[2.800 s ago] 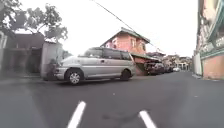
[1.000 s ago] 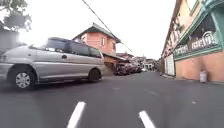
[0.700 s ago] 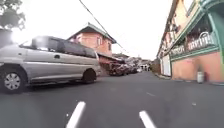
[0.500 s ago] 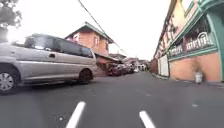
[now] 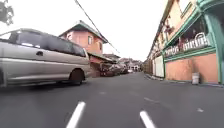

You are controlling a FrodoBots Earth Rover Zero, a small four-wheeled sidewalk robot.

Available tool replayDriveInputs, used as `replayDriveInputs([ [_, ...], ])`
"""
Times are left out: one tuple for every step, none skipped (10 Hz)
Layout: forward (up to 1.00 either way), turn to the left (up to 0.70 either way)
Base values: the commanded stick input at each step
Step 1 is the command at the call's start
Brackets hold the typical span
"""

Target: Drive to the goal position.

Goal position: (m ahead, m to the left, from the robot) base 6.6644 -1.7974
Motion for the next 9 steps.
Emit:
replayDriveInputs([
  [0.70, 0.00],
  [0.70, 0.00],
  [0.70, 0.00],
  [0.70, 0.00],
  [0.70, -0.06],
  [0.70, -0.25],
  [0.70, -0.29],
  [0.70, -0.33],
  [0.70, -0.35],
])
